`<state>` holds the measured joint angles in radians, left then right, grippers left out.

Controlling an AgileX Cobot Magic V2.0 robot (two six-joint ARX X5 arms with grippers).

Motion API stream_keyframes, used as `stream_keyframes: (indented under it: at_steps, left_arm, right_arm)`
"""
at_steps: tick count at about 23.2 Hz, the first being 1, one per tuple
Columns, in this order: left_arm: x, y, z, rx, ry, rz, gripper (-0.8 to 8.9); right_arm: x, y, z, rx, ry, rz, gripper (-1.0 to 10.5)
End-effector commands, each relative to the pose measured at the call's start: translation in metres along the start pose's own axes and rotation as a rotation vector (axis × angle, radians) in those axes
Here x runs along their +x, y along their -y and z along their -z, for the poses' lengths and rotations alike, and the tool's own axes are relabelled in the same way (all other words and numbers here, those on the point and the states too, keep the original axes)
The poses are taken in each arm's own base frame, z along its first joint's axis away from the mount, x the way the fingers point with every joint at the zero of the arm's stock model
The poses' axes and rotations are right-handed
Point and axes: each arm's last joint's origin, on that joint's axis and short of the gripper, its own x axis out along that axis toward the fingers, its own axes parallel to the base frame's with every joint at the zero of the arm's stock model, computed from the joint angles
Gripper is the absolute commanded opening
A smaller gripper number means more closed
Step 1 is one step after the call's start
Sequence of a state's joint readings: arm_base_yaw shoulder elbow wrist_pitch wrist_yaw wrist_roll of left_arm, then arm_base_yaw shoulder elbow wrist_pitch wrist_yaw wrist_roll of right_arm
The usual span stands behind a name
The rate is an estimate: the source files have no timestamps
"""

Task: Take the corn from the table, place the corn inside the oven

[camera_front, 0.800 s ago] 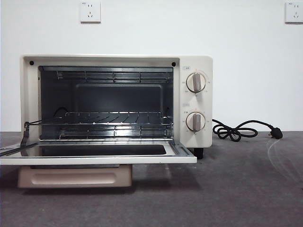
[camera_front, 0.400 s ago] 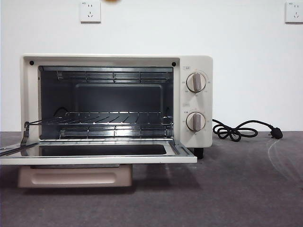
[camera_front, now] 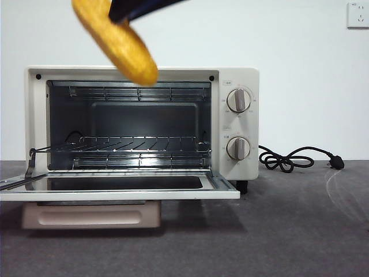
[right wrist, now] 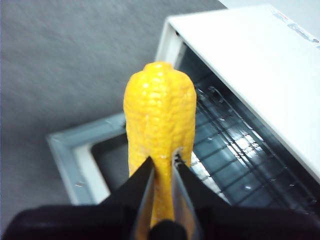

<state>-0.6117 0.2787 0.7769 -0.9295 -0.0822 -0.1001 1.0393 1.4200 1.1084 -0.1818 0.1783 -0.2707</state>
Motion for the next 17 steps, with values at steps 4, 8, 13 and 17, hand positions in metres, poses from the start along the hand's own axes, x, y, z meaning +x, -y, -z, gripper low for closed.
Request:
stream_keyframes:
  at_steps: [4,8,13,17]
  left_arm:
    - [0.000,-0.002,0.002,-0.030,0.004,-0.052,-0.08]
    - [0.000,-0.002,0.002,-0.030,0.004,-0.051,-0.08]
    - [0.000,-0.002,0.003,-0.029,-0.003,-0.054,-0.08]
    - [0.000,-0.003,0.005,-0.027,-0.020,-0.080,-0.08]
  right_arm:
    - [0.034,-0.006,0.015,-0.184,-0.091,0.115,-0.1]
    - [0.055,-0.010,0.023,-0.282,-0.133,0.166,-0.1]
    - [0.078,-0.015,0.032,-0.389,-0.169,0.255,-0.1]
    - [0.092,-0.017,0.037,-0.440,-0.175,0.323,-0.1]
